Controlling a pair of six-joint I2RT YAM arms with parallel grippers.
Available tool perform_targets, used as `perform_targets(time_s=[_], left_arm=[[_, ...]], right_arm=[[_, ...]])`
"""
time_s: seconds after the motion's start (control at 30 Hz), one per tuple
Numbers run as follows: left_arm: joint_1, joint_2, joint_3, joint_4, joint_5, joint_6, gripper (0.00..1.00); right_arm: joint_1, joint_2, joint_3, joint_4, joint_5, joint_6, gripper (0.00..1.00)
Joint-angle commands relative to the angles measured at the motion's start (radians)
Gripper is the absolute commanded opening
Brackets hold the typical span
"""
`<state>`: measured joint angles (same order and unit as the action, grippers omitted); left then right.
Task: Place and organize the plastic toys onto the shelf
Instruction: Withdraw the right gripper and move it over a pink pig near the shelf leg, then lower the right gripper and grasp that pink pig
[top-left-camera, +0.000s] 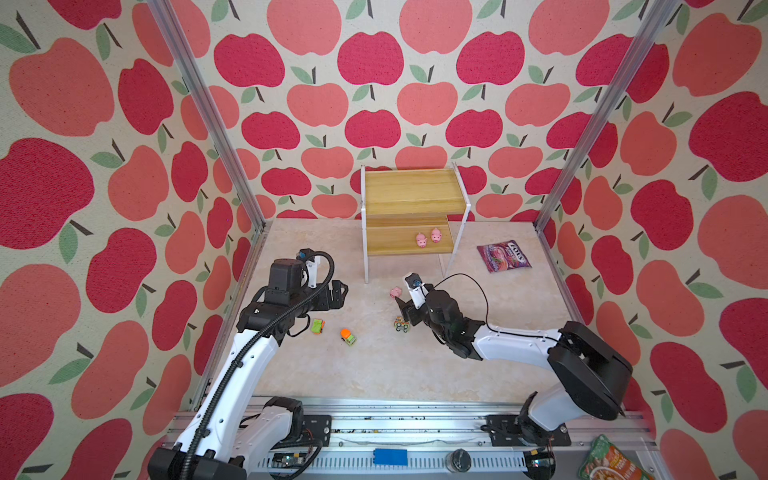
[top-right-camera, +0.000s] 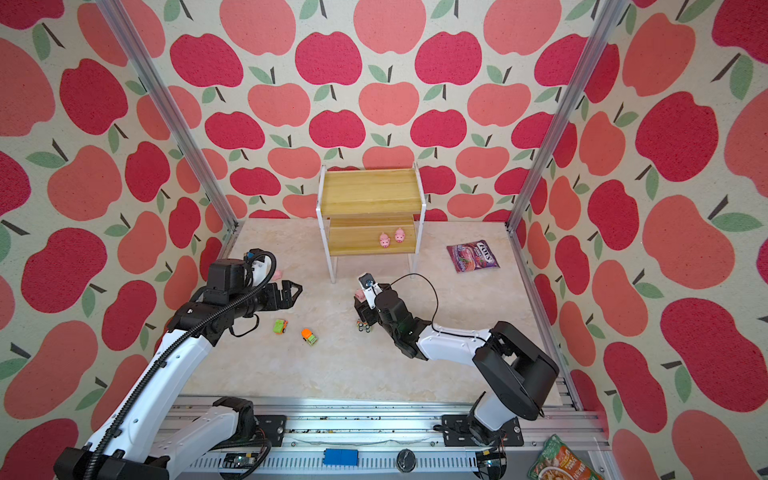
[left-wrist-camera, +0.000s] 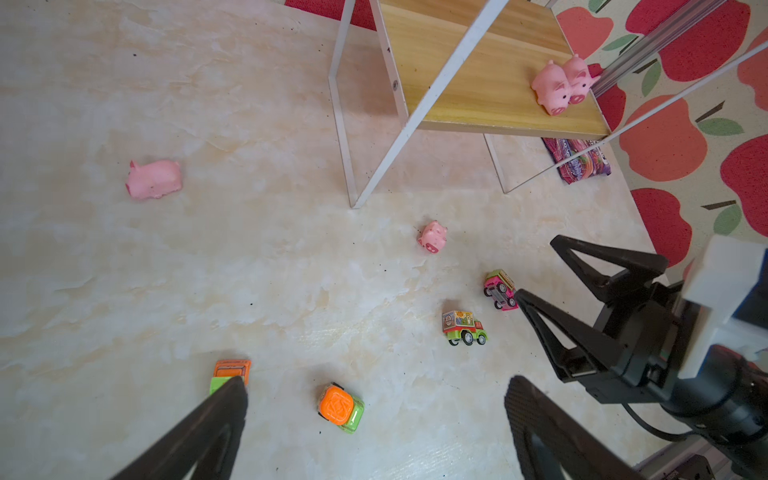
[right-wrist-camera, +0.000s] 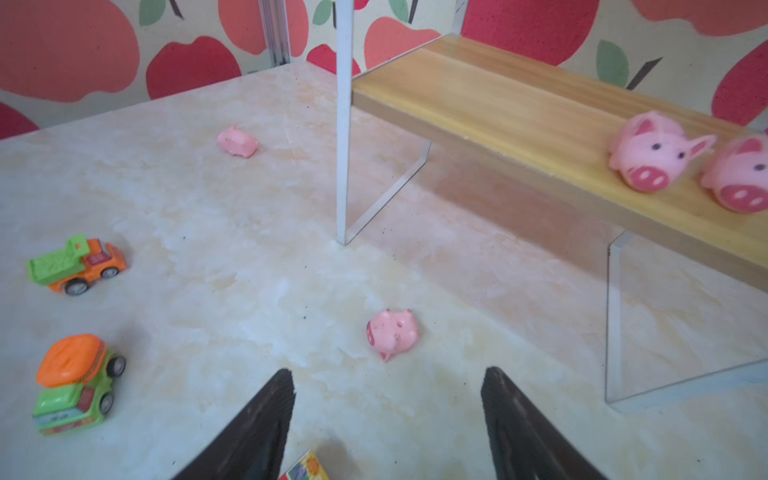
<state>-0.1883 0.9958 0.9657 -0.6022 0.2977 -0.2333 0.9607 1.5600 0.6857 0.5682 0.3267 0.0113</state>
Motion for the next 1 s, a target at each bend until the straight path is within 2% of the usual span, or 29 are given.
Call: perform_targets(time_s=[0.0,0.37,0.97], left_arm=[[0.006,0.009,-0.012,-0.022,-0.013,0.009,0.99],[0.009,0.017,-0.013,-0.018,0.000,0.010,0.99],[0.018,0.023,-0.013,-0.013,0.026,0.009,0.99]], right_arm=[[0.006,0.041,-0.029,0.030,-0.017,-0.076,0.76],[-0.009,0.279,0.202,-0.077,-0.059,-0.175,0.78],[-0.070,0.414,0.392,-0.254,-0.021,-0.241,0.74]])
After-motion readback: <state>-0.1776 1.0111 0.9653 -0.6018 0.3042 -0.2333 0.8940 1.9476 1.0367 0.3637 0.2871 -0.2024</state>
